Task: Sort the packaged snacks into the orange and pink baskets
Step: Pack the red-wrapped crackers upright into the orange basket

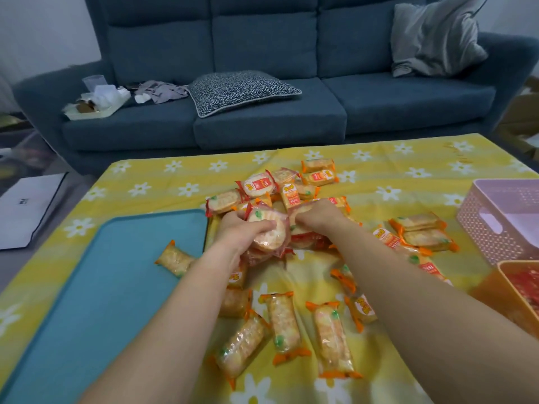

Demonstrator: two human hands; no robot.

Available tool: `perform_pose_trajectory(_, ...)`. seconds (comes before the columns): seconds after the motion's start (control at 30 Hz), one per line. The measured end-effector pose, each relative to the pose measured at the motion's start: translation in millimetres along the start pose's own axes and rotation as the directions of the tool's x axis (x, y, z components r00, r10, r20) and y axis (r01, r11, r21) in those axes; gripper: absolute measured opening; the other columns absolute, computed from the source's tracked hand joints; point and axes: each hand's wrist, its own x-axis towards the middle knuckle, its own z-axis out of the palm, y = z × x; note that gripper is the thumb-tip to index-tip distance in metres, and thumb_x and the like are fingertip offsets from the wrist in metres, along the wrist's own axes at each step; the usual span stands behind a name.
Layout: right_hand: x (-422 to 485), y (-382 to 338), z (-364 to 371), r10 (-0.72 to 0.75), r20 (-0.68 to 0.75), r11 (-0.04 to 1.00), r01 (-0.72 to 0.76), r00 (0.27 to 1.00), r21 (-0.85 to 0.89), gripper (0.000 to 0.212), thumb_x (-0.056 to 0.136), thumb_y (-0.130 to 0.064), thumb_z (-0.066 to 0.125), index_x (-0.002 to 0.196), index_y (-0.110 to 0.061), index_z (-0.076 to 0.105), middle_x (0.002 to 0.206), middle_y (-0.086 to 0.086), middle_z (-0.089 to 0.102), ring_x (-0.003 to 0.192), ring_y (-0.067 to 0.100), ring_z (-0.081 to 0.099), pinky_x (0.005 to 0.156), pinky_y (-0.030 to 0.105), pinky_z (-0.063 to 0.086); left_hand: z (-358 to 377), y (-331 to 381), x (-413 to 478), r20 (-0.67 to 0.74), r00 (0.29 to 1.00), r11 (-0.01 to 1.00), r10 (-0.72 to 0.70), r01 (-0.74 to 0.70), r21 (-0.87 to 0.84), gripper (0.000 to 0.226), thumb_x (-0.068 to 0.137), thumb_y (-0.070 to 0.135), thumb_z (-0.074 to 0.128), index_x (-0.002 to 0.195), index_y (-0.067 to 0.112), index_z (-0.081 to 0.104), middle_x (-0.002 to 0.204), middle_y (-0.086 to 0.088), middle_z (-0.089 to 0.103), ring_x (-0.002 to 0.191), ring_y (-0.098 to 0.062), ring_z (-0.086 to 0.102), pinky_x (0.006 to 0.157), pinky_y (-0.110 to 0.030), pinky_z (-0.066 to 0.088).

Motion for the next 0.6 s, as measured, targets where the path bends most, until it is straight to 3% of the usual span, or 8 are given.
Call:
perform_pose_trajectory(0.07,0,1,1,0.041,0.014,0.994,-0.042,0.999,0.103,0.029,0.087,-0.016,0.070,0.067,-0.013,0.048,0.070,0.005,0.052,0.060,0.018,0.052,0.049,0.026,0.038,0,-3,2,-0.003,0.999,0.999,0.039,-0.039,0.034,0.052,0.069,0.027,0.091,0.109,0.018,0.058,0.093,0.004,0.066,0.080,-0.012,0.063,0.059,-0.027,0.048)
perform_pose_trajectory(0.13,-1,0,0,0.069,0.041,0.973,-0.077,0.997,0.218,0.030,0.085,-0.014,0.074,0.070,-0.013,0.048,0.069,0.003,0.053,0.057,0.014,0.052,0.045,0.024,0.037,2,-5,3,0.006,0.999,0.998,0.045,-0.045,0.044,0.058,0.070,0.028,0.091,0.112,0.021,0.052,0.093,0.007,0.062,0.082,-0.010,0.062,0.062,-0.027,0.050)
perform_pose_trajectory(0.27,-8,-4,4,0.091,0.066,0.880,-0.111,0.994,0.461,0.018,0.087,-0.010,0.070,0.081,-0.011,0.054,0.073,0.007,0.060,0.062,0.021,0.058,0.054,0.025,0.045,8,-1,4,0.031,0.999,1.000,-0.007,0.007,-0.012,0.077,0.046,0.037,0.096,0.111,0.016,0.060,0.101,-0.006,0.073,0.089,-0.024,0.072,0.083,-0.046,0.061)
perform_pose_trajectory(0.37,-8,-5,8,0.106,0.080,0.816,-0.133,0.991,0.563,0.015,0.084,-0.020,0.070,0.086,-0.015,0.056,0.094,0.015,0.068,0.085,0.032,0.067,0.076,0.039,0.055,10,0,0,0.049,0.998,0.995,-0.039,0.043,-0.085,0.042,0.063,0.021,0.093,0.095,0.012,0.069,0.094,-0.014,0.076,0.085,-0.031,0.074,0.081,-0.049,0.062)
perform_pose_trajectory(0.43,-12,-5,8,0.101,0.116,0.807,-0.150,0.988,0.572,0.044,0.073,-0.038,0.075,0.106,-0.012,0.061,0.107,0.015,0.071,0.093,0.033,0.071,0.079,0.042,0.061,9,1,-2,0.067,0.995,0.986,-0.069,0.079,-0.150,0.031,0.069,0.013,0.090,0.093,0.008,0.070,0.093,-0.018,0.076,0.085,-0.033,0.075,0.082,-0.052,0.061)
perform_pose_trajectory(0.5,-19,-2,6,0.089,0.138,0.819,-0.151,0.986,0.554,0.077,0.057,-0.049,0.079,0.119,-0.007,0.060,0.104,0.014,0.073,0.081,0.028,0.072,0.060,0.032,0.059,8,4,-7,0.105,0.991,0.970,-0.082,0.104,-0.222,0.037,0.070,0.010,0.089,0.102,0.005,0.071,0.091,-0.017,0.077,0.084,-0.033,0.075,0.082,-0.053,0.061)
perform_pose_trajectory(0.6,-30,1,1,0.060,0.134,0.798,-0.129,0.989,0.588,0.087,0.053,-0.056,0.084,0.120,-0.004,0.062,0.099,0.012,0.075,0.071,0.024,0.070,0.060,0.031,0.054,8,15,-22,0.115,0.991,0.957,-0.061,0.090,-0.275,0.030,0.072,0.009,0.087,0.097,0.007,0.070,0.077,-0.010,0.078,0.069,-0.025,0.076,0.066,-0.039,0.062)
